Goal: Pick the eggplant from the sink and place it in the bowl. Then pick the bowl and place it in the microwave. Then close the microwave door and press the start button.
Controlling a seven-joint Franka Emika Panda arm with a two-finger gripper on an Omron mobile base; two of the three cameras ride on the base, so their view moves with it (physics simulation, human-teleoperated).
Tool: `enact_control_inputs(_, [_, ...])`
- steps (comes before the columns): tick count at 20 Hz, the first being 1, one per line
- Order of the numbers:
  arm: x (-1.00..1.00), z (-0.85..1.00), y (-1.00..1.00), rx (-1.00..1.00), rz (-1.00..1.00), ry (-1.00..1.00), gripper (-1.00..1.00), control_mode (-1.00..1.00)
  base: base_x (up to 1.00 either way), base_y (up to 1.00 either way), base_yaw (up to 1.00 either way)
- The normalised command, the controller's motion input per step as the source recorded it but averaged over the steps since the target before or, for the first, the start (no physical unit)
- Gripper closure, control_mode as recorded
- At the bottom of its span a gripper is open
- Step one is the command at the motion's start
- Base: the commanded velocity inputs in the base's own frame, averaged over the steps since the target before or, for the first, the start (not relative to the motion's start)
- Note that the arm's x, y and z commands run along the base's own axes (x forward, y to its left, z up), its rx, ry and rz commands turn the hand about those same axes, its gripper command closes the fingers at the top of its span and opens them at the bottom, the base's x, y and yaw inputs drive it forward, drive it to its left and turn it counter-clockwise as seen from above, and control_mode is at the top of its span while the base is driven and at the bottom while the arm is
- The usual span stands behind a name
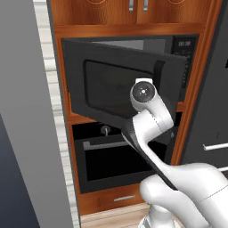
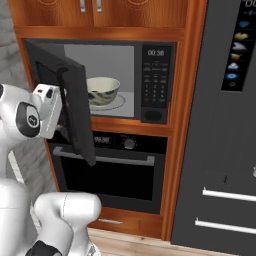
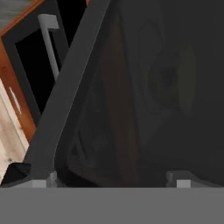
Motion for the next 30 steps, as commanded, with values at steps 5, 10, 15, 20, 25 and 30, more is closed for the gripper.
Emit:
enact_control_inputs(5, [1.00, 0.00, -0.99, 0.00, 0.02, 0.00, -1.00, -1.00, 0.00, 0.00, 0.00])
enact_control_inputs(10, [1.00, -0.08, -0.68, -0.02, 0.00, 0.04, -1.00, -1.00, 0.00, 0.00, 0.00])
enact_control_inputs(15, [1.00, -0.20, -0.08, -0.05, 0.00, 0.17, -1.00, -1.00, 0.00, 0.00, 0.00])
enact_control_inputs(20, [1.00, -0.09, -0.01, -0.02, 0.00, 0.15, -1.00, -1.00, 0.00, 0.00, 0.00])
enact_control_inputs(25, [1.00, -0.01, -0.01, 0.00, 0.00, 0.12, -1.00, -1.00, 0.00, 0.00, 0.00])
enact_control_inputs(30, [0.81, -0.02, -0.05, 0.00, 0.00, 0.10, -1.00, -1.00, 0.00, 0.00, 0.00])
